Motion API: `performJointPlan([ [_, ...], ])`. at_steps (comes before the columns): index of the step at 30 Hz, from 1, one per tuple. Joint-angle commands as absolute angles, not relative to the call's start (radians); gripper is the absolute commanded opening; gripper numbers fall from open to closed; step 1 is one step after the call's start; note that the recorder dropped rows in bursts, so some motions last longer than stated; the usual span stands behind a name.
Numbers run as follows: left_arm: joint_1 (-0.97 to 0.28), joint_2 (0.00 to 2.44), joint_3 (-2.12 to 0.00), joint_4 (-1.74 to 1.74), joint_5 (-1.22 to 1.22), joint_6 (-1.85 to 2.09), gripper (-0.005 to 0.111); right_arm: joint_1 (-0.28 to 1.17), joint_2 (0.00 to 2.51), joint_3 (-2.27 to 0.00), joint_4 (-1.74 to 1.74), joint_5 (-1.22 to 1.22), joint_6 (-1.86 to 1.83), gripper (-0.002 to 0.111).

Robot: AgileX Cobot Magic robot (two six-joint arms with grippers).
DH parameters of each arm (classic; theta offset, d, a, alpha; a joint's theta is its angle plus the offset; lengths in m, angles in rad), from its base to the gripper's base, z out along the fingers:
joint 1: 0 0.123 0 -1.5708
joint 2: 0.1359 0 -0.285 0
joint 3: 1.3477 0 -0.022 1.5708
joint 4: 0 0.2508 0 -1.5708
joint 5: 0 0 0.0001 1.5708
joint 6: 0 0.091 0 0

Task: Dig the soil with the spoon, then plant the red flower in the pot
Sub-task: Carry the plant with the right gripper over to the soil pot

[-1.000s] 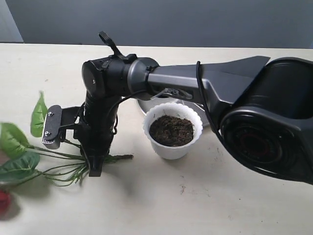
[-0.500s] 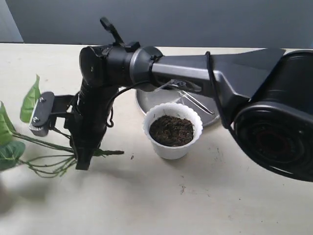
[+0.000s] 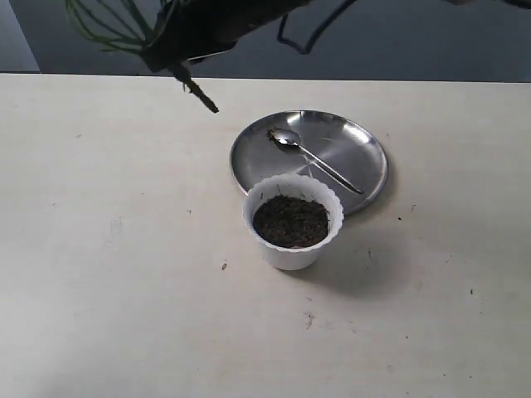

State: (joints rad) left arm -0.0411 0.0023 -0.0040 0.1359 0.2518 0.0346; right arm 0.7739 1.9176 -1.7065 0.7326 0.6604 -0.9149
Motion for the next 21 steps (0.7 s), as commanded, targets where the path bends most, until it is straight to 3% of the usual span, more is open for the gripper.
performJointPlan([
  [1,-0.039,0.0,0.0,0.136,0.243,0.032,0.0,0.756,1.678,-1.353,1.038,0.277,-1.162,-0.001],
  [5,-0.039,0.0,0.0,0.136,0.243,0.032,0.0,0.758,1.493,-1.054,1.44,0.024,-1.478,-0.001],
  [17,-0.039,0.0,0.0,0.136,0.243,0.032,0.0,0.758,1.187,-0.824,1.483,-0.103,-1.349,-0.001],
  [21,-0.039,0.0,0.0,0.136,0.243,0.032,0.0,0.758,1.121,-0.803,1.333,-0.207,-1.33,-0.001],
])
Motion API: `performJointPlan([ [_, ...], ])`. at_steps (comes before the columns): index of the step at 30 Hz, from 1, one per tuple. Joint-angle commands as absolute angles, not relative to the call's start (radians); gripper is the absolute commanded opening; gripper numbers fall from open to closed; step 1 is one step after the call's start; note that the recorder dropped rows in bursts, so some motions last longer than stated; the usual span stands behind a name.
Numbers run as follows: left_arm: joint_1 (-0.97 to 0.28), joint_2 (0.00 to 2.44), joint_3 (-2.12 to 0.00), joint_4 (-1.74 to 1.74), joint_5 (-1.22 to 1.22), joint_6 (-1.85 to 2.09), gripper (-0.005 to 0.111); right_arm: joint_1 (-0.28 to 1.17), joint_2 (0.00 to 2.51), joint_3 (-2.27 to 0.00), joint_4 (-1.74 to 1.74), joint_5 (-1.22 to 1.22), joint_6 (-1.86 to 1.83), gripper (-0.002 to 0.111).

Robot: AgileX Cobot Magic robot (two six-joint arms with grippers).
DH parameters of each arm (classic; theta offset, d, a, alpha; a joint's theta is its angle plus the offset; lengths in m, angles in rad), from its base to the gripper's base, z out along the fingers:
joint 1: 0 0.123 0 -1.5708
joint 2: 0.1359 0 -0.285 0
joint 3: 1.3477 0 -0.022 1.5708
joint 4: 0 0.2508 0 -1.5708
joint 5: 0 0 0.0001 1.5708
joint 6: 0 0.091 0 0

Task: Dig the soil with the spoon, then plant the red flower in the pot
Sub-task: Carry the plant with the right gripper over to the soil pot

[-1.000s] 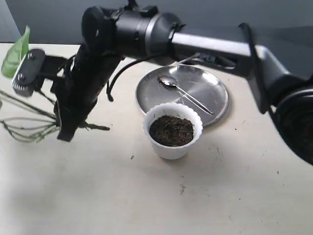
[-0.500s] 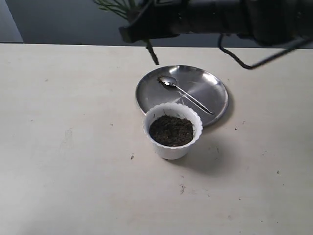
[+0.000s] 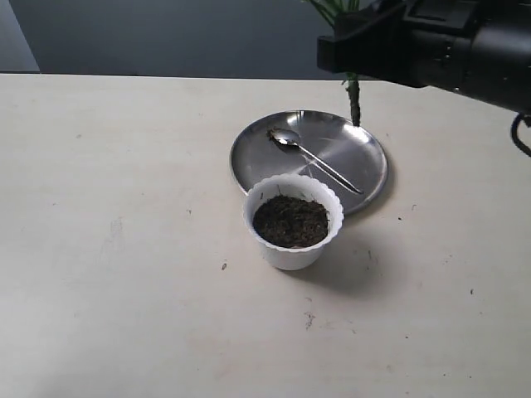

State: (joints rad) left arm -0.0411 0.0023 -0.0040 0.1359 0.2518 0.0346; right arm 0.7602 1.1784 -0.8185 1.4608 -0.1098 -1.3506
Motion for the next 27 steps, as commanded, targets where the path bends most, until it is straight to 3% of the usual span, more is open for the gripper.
performJointPlan([
  [1,-0.039,0.0,0.0,0.136,0.243,0.032,0.0,0.758,1.113,-0.803,1.278,-0.258,-1.3,-0.001],
  [4,-0.039,0.0,0.0,0.136,0.243,0.032,0.0,0.758,1.097,-0.803,1.105,-0.415,-1.033,-0.001],
  [8,-0.039,0.0,0.0,0.136,0.243,0.032,0.0,0.756,1.108,-0.774,0.496,-0.565,-0.522,-0.001],
  [11,-0.039,0.0,0.0,0.136,0.243,0.032,0.0,0.756,1.137,-0.774,0.279,-0.648,-0.358,-0.001],
  [19,-0.039,0.0,0.0,0.136,0.243,0.032,0.0,0.756,1.251,-0.71,0.206,-0.707,-0.156,-0.001],
  [27,-0.039,0.0,0.0,0.136,0.243,0.032,0.0,0.756,1.336,-0.413,0.055,-1.167,0.079,-0.001],
])
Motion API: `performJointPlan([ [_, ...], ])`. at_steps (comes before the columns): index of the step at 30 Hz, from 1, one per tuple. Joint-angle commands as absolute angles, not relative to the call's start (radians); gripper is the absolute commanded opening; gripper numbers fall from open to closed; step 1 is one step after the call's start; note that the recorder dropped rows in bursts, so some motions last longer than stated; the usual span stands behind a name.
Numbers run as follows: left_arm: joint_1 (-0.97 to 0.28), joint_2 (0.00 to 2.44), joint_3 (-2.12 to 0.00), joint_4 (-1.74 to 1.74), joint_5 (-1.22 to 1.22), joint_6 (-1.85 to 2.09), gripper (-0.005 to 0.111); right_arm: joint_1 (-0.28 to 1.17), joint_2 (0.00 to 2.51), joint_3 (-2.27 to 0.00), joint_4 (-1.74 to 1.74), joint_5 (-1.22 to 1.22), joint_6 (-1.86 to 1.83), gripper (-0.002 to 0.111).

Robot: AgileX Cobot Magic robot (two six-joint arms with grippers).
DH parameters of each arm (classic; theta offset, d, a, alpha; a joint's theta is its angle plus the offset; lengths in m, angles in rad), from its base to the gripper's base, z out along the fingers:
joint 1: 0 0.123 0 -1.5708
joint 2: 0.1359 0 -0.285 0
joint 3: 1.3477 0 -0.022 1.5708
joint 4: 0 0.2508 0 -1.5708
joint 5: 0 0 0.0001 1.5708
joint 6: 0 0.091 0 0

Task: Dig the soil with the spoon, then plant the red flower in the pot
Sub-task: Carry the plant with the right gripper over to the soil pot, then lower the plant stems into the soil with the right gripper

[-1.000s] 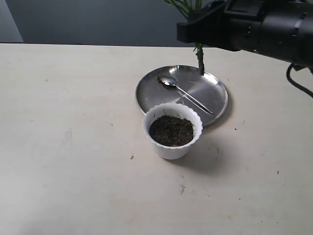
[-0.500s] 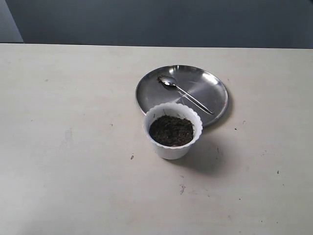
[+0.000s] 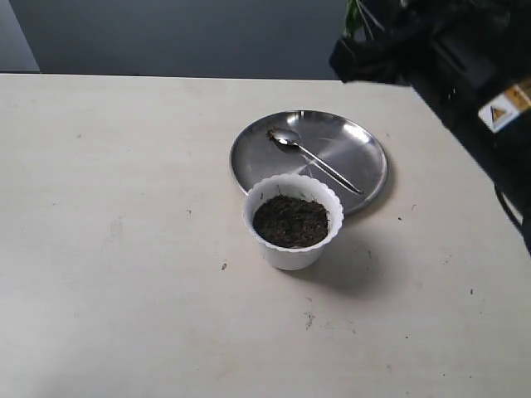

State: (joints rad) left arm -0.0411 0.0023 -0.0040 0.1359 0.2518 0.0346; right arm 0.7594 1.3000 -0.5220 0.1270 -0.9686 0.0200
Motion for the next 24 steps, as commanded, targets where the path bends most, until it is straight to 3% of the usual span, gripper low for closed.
performJointPlan([
  [1,-0.039,0.0,0.0,0.136,0.243,0.032,0.0,0.756,1.35,-0.394,0.039,-1.175,0.079,-0.001],
  [8,-0.039,0.0,0.0,0.136,0.243,0.032,0.0,0.756,1.467,-0.311,-0.108,-1.221,0.134,-0.001],
  [24,-0.039,0.0,0.0,0.136,0.243,0.032,0.0,0.758,1.699,-0.36,-0.035,-1.221,0.162,-0.001],
])
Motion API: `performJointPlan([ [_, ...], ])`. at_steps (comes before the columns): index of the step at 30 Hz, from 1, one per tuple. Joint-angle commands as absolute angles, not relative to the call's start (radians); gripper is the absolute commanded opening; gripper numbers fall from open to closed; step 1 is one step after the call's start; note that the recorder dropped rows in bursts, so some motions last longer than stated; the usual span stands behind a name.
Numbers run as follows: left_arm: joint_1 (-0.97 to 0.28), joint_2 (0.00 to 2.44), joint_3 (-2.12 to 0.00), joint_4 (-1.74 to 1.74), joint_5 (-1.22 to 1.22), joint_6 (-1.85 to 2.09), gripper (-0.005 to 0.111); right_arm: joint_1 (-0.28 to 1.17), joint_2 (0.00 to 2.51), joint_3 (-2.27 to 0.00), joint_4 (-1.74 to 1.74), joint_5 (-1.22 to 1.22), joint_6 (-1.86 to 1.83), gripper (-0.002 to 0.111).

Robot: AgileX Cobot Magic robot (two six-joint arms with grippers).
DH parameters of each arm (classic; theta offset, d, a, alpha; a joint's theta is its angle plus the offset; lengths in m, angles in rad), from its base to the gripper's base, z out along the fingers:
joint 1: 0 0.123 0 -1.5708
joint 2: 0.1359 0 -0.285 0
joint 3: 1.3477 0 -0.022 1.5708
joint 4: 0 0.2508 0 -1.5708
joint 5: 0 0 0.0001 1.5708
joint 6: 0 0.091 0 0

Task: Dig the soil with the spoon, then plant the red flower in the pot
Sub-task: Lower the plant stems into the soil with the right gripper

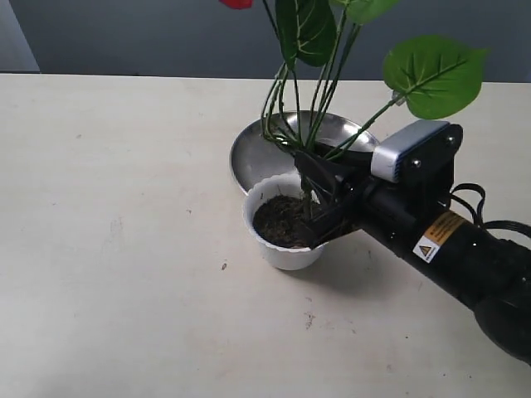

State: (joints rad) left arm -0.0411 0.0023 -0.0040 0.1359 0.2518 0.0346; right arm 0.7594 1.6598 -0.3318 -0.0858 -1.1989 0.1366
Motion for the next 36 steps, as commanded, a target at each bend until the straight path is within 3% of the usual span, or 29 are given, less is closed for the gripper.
performJointPlan([
  [1,-0.039,0.0,0.0,0.136,0.243,0.032,0.0,0.758,1.712,-0.369,-0.022,-1.221,0.169,-0.001],
  [36,-0.039,0.0,0.0,0.136,0.243,0.032,0.0,0.758,1.981,-0.464,-0.084,-1.221,0.132,-0.001],
])
